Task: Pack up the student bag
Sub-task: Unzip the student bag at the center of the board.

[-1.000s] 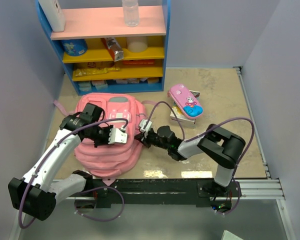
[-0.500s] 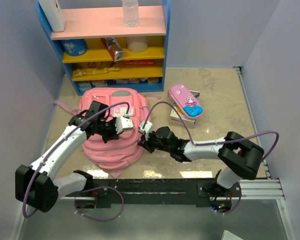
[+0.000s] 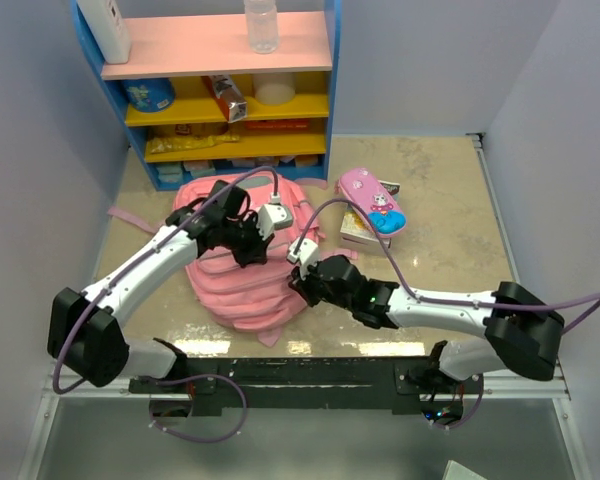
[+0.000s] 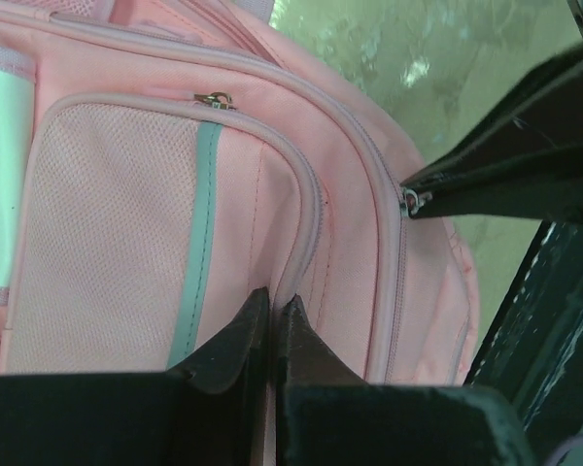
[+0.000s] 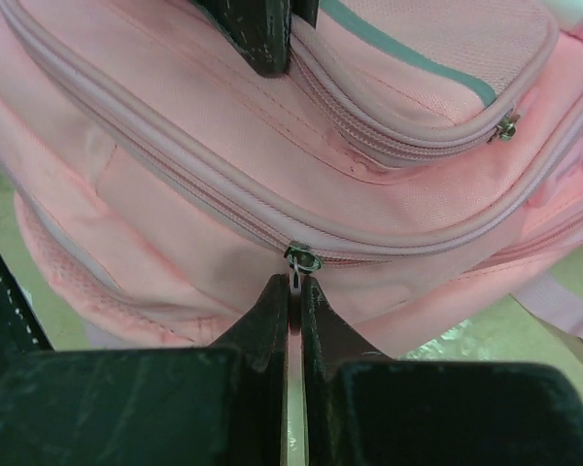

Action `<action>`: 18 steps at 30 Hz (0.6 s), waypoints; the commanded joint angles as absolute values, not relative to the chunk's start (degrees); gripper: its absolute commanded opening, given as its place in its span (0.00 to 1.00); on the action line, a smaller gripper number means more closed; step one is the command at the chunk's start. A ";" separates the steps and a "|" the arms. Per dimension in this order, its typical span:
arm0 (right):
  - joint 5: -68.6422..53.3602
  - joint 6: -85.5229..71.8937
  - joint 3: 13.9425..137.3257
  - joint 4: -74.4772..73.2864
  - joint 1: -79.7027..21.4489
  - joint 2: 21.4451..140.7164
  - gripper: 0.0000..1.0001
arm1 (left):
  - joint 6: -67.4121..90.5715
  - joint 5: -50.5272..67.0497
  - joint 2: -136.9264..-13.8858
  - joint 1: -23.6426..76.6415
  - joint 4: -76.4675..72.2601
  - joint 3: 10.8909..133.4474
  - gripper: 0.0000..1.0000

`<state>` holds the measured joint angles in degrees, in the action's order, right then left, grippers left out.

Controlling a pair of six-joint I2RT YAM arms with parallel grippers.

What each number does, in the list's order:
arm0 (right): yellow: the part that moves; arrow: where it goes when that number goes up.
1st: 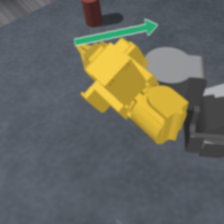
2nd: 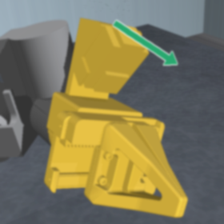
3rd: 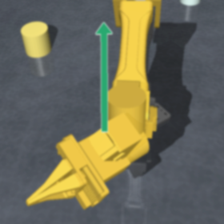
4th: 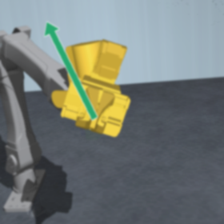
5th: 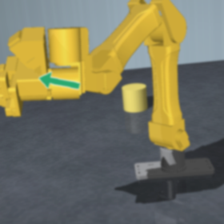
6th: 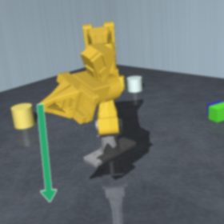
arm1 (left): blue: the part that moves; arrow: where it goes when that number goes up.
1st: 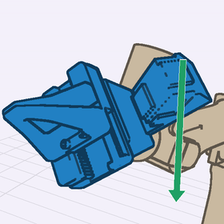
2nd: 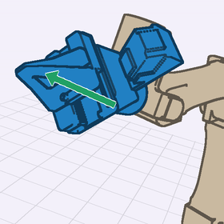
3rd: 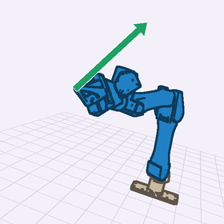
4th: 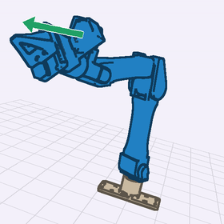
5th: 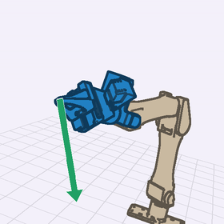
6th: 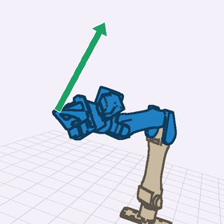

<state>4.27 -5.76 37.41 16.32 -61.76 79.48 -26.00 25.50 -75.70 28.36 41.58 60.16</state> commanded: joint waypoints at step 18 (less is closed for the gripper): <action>14.60 -10.02 46.31 11.08 -80.23 83.49 0.00 | 7.46 28.13 -89.83 29.62 15.39 74.62 0.00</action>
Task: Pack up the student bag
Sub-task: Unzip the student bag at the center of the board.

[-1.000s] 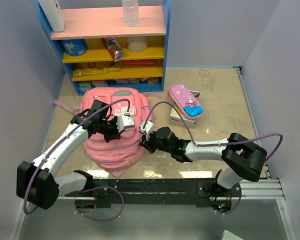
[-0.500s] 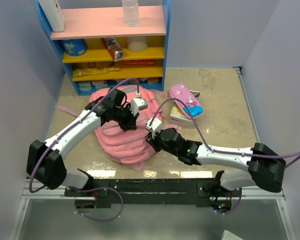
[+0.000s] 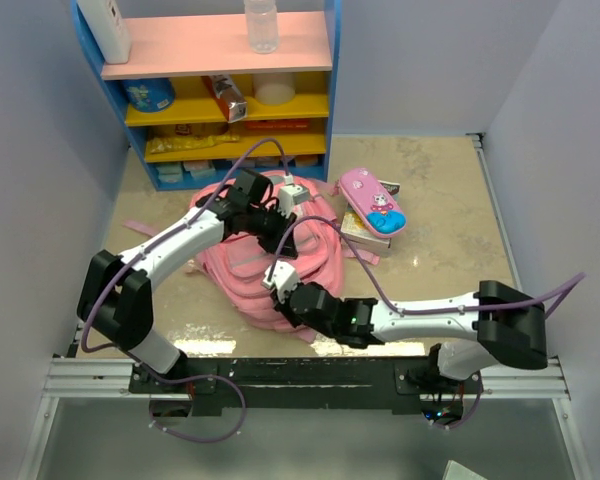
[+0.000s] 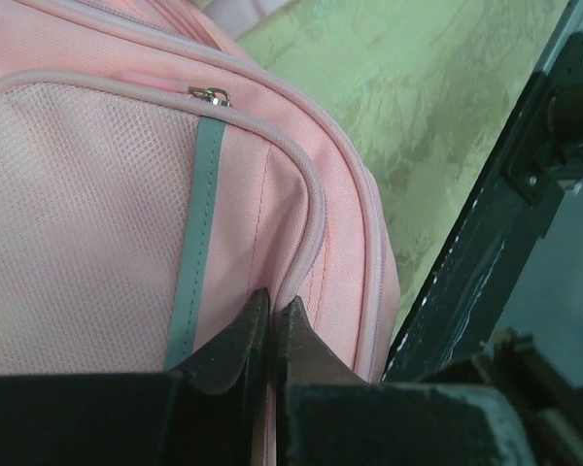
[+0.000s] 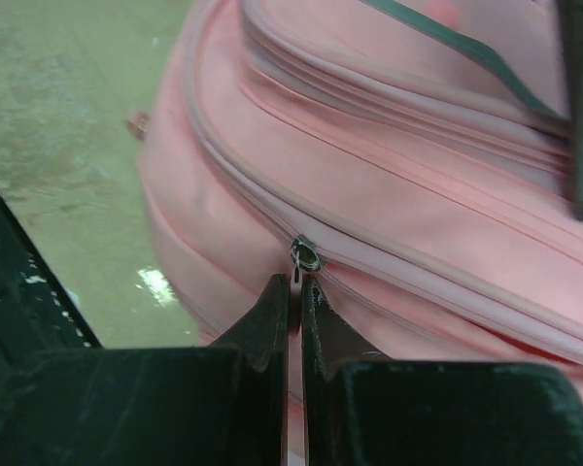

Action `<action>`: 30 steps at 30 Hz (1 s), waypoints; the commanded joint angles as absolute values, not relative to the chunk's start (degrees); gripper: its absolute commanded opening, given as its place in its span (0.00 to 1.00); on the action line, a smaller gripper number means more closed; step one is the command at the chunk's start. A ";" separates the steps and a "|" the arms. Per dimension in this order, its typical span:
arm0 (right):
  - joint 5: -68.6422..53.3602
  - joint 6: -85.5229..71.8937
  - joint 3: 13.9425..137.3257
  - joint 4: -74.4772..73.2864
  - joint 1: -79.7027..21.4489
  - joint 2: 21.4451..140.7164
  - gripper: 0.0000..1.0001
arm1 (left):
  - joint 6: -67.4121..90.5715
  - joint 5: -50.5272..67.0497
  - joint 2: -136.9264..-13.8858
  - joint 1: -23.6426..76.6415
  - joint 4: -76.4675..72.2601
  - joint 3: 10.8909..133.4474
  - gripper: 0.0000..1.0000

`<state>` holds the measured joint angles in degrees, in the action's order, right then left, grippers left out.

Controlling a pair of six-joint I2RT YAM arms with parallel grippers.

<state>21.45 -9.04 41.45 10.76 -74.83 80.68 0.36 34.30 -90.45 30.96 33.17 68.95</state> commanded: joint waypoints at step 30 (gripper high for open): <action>20.66 -8.79 53.42 0.53 -84.82 92.01 0.00 | 30.41 23.29 -76.81 7.82 13.71 63.81 0.00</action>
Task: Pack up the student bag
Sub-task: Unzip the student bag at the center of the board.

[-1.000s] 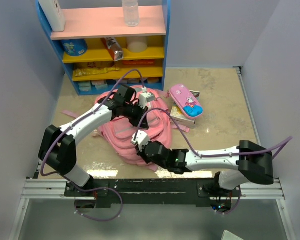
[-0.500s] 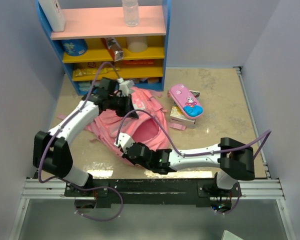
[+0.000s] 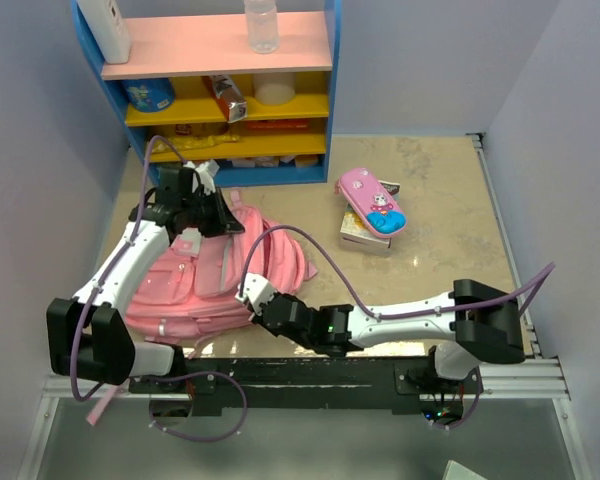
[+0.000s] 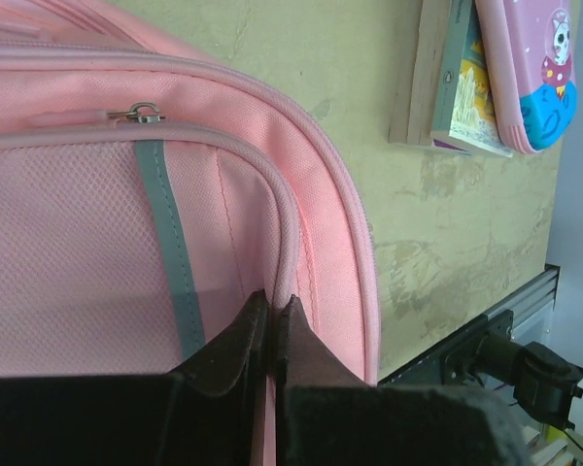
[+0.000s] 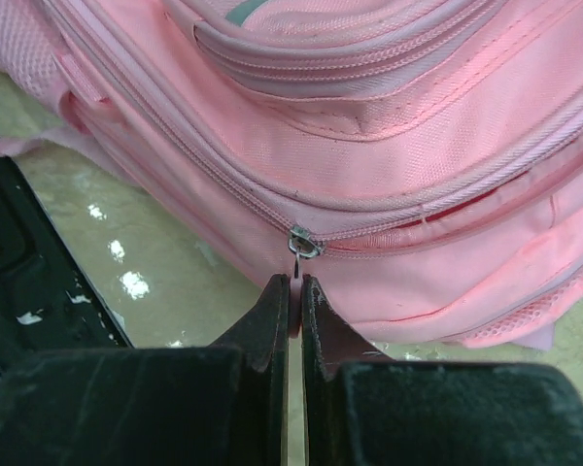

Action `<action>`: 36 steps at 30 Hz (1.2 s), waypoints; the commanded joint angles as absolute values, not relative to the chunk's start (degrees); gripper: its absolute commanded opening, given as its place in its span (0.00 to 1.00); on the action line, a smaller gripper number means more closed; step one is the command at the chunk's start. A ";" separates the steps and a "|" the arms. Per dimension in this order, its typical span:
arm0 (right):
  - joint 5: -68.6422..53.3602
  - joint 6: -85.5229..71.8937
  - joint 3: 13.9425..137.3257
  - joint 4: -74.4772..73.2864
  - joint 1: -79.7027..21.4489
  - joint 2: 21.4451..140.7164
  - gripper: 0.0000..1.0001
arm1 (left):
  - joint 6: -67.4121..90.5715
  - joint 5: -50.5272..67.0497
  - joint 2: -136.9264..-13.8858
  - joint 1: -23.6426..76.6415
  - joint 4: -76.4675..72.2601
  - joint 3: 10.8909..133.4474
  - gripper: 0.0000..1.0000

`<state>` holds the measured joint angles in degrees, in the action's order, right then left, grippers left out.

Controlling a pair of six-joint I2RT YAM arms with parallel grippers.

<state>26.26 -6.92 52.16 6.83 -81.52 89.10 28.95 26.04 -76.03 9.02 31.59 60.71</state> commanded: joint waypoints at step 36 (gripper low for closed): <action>15.91 -2.02 77.10 12.83 -83.76 111.03 0.04 | 27.09 34.10 -79.90 15.91 8.43 69.34 0.00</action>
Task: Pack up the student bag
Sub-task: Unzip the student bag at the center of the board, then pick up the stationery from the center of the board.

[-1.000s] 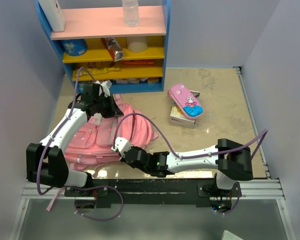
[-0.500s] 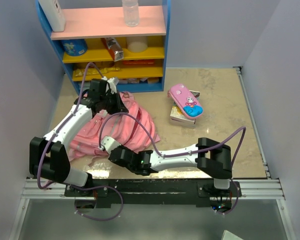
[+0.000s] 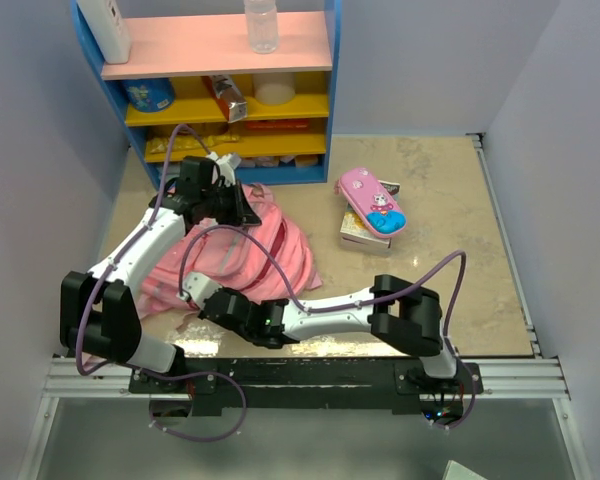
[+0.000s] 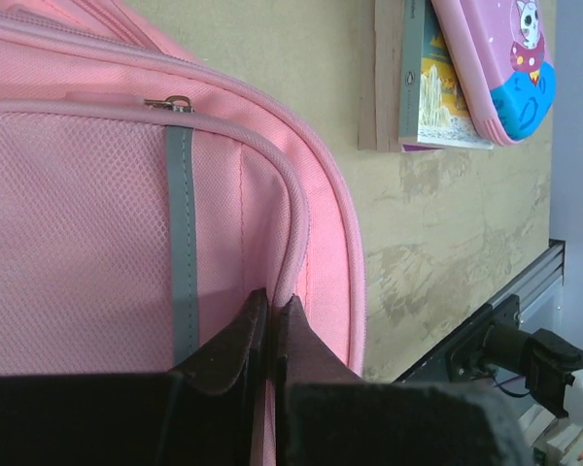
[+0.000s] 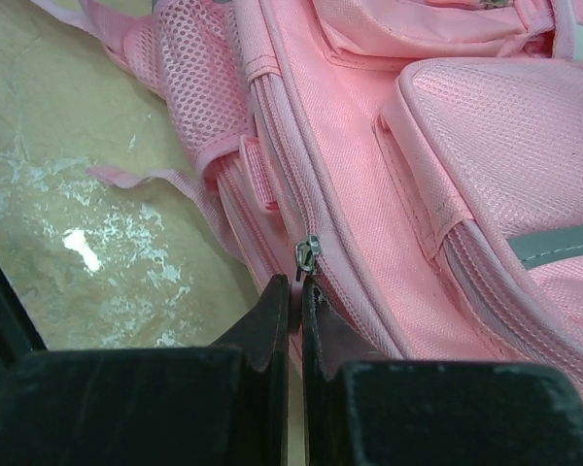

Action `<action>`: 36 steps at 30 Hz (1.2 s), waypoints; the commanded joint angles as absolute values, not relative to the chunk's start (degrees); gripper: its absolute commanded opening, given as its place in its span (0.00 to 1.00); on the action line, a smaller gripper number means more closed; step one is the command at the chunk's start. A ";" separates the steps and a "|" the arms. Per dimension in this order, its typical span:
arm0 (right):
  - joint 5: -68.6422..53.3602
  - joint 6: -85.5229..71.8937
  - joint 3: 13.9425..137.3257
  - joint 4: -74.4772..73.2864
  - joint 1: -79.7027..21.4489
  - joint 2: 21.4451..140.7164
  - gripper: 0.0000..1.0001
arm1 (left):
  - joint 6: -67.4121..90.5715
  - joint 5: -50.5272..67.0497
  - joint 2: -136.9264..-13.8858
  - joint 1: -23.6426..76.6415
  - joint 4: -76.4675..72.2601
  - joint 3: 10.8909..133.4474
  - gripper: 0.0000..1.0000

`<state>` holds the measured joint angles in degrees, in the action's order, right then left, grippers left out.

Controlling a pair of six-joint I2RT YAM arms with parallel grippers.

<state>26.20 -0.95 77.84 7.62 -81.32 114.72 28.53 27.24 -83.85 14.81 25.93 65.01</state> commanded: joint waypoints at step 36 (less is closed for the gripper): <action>26.46 -25.22 62.76 -14.68 -24.62 82.80 0.99 | -22.41 44.39 -76.55 15.47 42.36 71.11 0.00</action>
<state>28.51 -23.68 63.11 -16.03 -27.68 86.46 -19.22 39.75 -79.70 15.40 45.69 70.57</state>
